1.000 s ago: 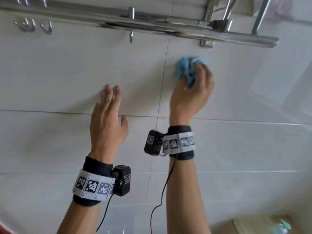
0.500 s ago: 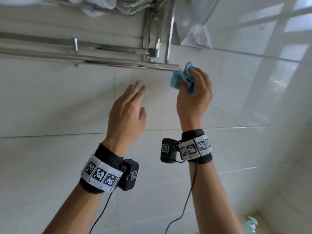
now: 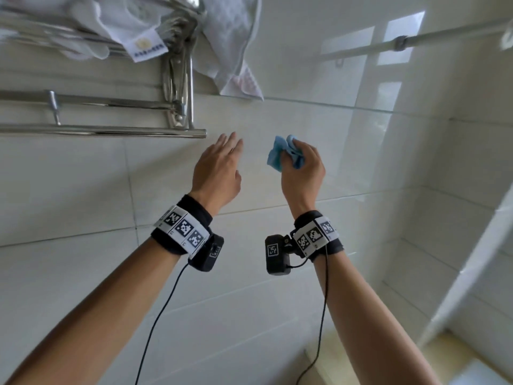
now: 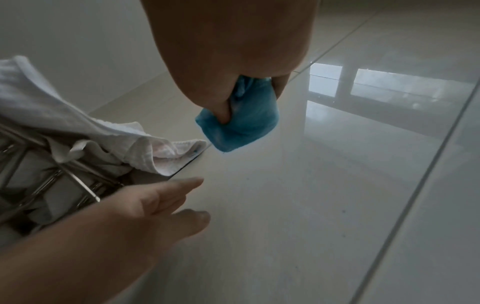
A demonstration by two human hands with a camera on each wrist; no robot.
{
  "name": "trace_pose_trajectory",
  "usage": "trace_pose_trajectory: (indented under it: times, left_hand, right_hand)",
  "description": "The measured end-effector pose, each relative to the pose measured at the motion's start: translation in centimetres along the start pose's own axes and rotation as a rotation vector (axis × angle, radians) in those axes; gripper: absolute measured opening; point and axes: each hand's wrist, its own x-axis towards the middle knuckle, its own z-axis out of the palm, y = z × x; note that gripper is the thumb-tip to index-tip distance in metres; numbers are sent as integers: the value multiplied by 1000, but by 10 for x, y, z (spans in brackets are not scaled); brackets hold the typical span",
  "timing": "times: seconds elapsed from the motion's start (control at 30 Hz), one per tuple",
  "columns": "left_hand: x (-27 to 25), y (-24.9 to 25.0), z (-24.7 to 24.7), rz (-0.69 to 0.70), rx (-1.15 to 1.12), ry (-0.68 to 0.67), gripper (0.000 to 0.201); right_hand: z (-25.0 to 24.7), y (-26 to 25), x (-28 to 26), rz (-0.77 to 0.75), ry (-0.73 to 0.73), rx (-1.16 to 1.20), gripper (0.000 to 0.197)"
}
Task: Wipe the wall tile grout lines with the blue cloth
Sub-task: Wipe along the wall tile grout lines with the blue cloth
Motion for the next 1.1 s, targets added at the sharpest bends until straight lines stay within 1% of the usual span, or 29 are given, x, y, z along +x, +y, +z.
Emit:
trace_pose_trajectory:
  times: [0.1, 0.2, 0.3, 0.43, 0.53, 0.7, 0.8, 0.87, 0.93, 1.0, 1.03, 1.1]
  left_hand:
    - [6, 17, 9, 12, -29, 0, 73]
    - [-2, 34, 22, -21, -43, -33, 72]
    - [2, 51, 30, -16, -43, -23, 73]
    - [33, 78, 39, -4, -6, 37, 72]
    - [66, 107, 54, 28, 31, 63, 72]
    - [129, 149, 86, 47, 59, 52, 70]
    - [145, 157, 99, 33, 92, 82, 67]
    - [148, 160, 106, 19, 121, 99, 66]
    - [147, 158, 112, 11, 170, 100, 67]
    - [145, 152, 116, 23, 217, 102, 70]
    - [144, 149, 117, 32, 236, 106, 71]
    - [144, 145, 119, 46, 254, 116, 73]
  right_hand:
    - [-27, 1, 20, -49, 5, -45, 20]
    - [-48, 10, 43, -94, 1, -100, 14]
    - [-56, 25, 73, -111, -29, -115, 14]
    - [-58, 49, 125, -91, -16, -48, 21]
    - [-65, 72, 161, -78, -2, 11, 20]
    - [-89, 126, 217, -114, -14, -38, 16]
    - [-99, 153, 249, -128, -3, -87, 18]
    - [-99, 173, 271, -111, 33, -142, 22]
    - [-92, 187, 283, -70, 71, -193, 26]
    - [-81, 191, 282, -48, 118, -233, 29]
    - [-73, 189, 276, -76, 152, -250, 29]
    - [-55, 178, 258, -227, 186, -258, 28]
